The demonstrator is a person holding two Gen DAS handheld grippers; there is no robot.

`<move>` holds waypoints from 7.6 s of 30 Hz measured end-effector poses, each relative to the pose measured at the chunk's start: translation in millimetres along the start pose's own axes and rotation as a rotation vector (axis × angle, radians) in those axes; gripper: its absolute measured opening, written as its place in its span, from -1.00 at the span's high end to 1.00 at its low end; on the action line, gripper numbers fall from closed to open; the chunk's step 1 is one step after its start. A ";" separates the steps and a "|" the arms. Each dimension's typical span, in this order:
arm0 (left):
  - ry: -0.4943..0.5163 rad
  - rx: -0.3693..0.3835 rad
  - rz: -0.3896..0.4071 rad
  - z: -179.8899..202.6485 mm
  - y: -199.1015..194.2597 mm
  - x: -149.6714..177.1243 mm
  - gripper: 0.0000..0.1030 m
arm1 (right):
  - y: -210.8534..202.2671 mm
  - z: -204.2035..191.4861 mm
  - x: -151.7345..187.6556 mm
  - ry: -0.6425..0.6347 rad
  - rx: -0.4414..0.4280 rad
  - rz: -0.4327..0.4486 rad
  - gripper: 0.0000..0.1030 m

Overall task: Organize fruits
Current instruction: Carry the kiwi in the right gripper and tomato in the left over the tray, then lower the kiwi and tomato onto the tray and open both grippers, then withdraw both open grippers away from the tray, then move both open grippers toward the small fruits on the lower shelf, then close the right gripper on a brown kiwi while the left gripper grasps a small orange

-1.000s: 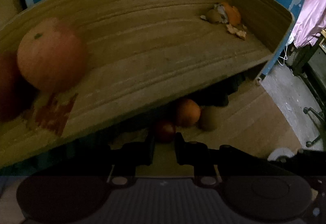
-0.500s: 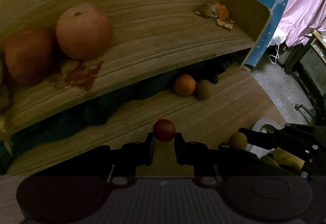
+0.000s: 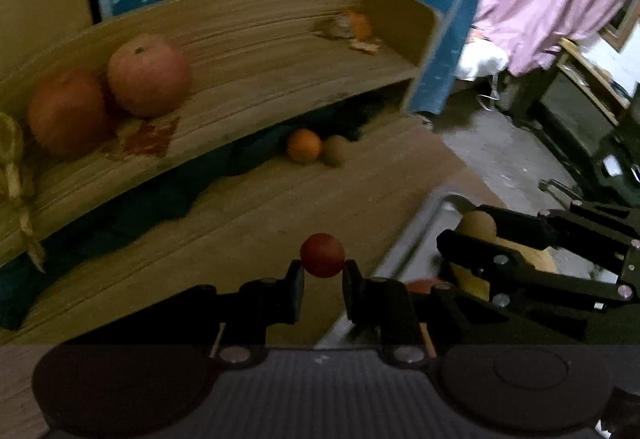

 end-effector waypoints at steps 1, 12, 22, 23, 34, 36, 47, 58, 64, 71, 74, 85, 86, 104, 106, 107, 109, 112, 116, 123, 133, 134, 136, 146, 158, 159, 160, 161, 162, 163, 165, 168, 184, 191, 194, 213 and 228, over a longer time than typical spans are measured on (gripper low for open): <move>0.013 0.008 0.002 3.5 -3.1 2.3 0.56 | -5.6 0.8 3.3 0.011 0.012 0.004 0.41; 0.141 0.078 -0.018 37.6 -19.9 37.2 0.56 | -53.0 4.2 56.0 0.124 0.109 -0.001 0.41; 0.241 0.103 -0.068 63.5 -21.5 71.3 0.55 | -68.1 6.0 96.8 0.210 0.142 -0.024 0.41; 0.247 0.103 -0.072 65.1 -21.1 74.0 0.55 | -68.5 5.9 100.8 0.217 0.142 -0.028 0.41; 0.279 0.091 -0.135 67.7 -11.8 102.7 0.55 | -60.8 -3.4 131.5 0.258 0.120 -0.078 0.41; 0.281 0.089 -0.143 66.7 -10.5 106.0 0.55 | -58.5 -5.1 136.2 0.262 0.119 -0.088 0.41; 0.302 0.072 -0.176 61.5 -4.5 120.5 0.55 | -47.7 -13.0 153.2 0.275 0.118 -0.119 0.41; 0.322 0.060 -0.187 54.5 -3.6 126.9 0.54 | -41.6 -20.6 159.3 0.279 0.124 -0.123 0.41; 0.334 0.062 -0.182 53.2 -8.9 130.6 0.40 | -48.1 -24.2 161.4 0.289 0.143 -0.110 0.23; 0.323 0.083 -0.122 50.6 -31.0 127.5 -0.09 | -74.2 -29.8 163.3 0.315 0.186 -0.074 -0.01; 0.311 0.085 -0.096 44.7 -41.6 125.8 -0.20 | -87.0 -32.5 163.5 0.321 0.202 -0.058 -0.14; 0.227 0.069 -0.010 -0.7 -79.4 124.1 -0.91 | -116.0 -54.5 162.3 0.331 0.215 -0.059 -0.89; 0.214 0.062 -0.007 -6.4 -81.6 123.9 -0.96 | -117.0 -57.4 161.4 0.327 0.214 -0.061 -0.91; -0.014 -0.096 -0.049 -109.7 -88.0 132.1 -0.99 | -102.8 -94.1 143.9 0.232 0.207 -0.185 -0.98; -0.039 -0.110 -0.050 -118.9 -88.3 131.6 -0.99 | -97.4 -98.8 140.4 0.207 0.197 -0.202 -0.98; -0.053 -0.117 -0.051 -124.0 -88.6 131.5 -0.99 | -94.5 -101.1 138.0 0.191 0.196 -0.209 -0.98; -0.081 -0.126 -0.050 -133.1 -89.6 131.6 -0.99 | -91.2 -103.3 133.1 0.168 0.195 -0.216 -0.98; -0.110 -0.144 -0.046 -143.1 -91.5 130.5 -0.99 | -88.0 -107.3 123.8 0.130 0.190 -0.215 -0.98; -0.122 -0.204 -0.032 -153.9 -96.0 124.3 -0.99 | -83.4 -112.4 109.9 0.077 0.181 -0.205 -0.98; -0.166 -0.263 0.010 -175.4 -110.2 107.2 -0.99 | -76.7 -121.9 85.6 0.018 0.130 -0.165 -0.99; -0.246 -0.319 0.038 -191.7 -113.7 87.4 -0.99 | -60.6 -130.9 61.8 -0.037 0.064 -0.129 -0.99; -0.250 -0.319 0.039 -191.4 -113.2 84.8 -0.99 | -59.0 -129.6 60.2 -0.039 0.064 -0.128 -0.99; -0.254 -0.320 0.040 -189.3 -111.1 80.8 -0.99 | -56.7 -126.6 57.5 -0.039 0.064 -0.125 -0.99; -0.259 -0.311 0.025 -164.0 -86.5 63.6 -0.99 | -48.8 -90.9 34.0 -0.030 0.084 -0.070 -0.99; -0.226 -0.305 -0.021 -133.3 -56.8 34.6 -0.99 | -22.0 -58.3 3.5 -0.049 0.064 -0.069 -0.99; -0.224 -0.304 -0.024 -130.5 -54.0 31.9 -0.99 | -19.1 -55.5 2.0 -0.052 0.062 -0.072 -0.99; -0.223 -0.301 -0.027 -127.4 -50.7 28.7 -0.99 | -15.9 -52.9 0.6 -0.056 0.060 -0.075 -0.99; -0.223 -0.299 -0.029 -124.9 -47.8 25.9 -0.99 | -12.8 -50.0 -1.1 -0.059 0.058 -0.078 -0.99; -0.223 -0.296 -0.032 -122.1 -44.4 22.7 -0.99 | -9.5 -46.4 -2.9 -0.062 0.057 -0.080 -0.99; -0.223 -0.292 -0.034 -119.4 -40.4 19.4 -0.99 | -6.7 -43.3 -4.3 -0.065 0.057 -0.083 -0.99; -0.225 -0.287 -0.040 -115.0 -33.2 13.4 -0.99 | 0.0 -35.7 -8.4 -0.073 0.055 -0.085 -0.99; -0.231 -0.270 -0.052 -107.3 -20.9 3.3 -0.99 | 9.7 -21.3 -16.4 -0.091 0.057 -0.078 -0.99; -0.254 -0.209 -0.085 -59.1 44.5 -53.5 -0.99 | 78.8 43.4 -47.0 -0.283 -0.035 -0.075 -0.97; -0.358 -0.162 -0.059 -42.1 60.4 -82.4 -0.99 | 102.3 40.6 -48.9 -0.319 -0.125 -0.101 -0.79; -0.351 -0.154 -0.049 -35.7 64.9 -88.3 -0.99 | 108.1 37.4 -51.1 -0.325 -0.151 -0.099 -0.65; -0.427 -0.069 -0.072 -38.1 88.1 -93.9 -0.30 | 138.7 16.0 -64.9 -0.379 -0.233 -0.110 0.02; -0.472 -0.043 -0.067 -40.7 91.2 -102.3 0.23 | 157.9 2.4 -69.2 -0.414 -0.256 -0.116 0.19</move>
Point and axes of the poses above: each gripper's, at about its wrist camera, not at the fingertips, and y roughly the way its jaws point, z to its right, x to its underside, the point moved 9 cm from there along y, roughly the way its jaws point, and after that the axes turned 9 degrees about -z, right-handed, at the moved point
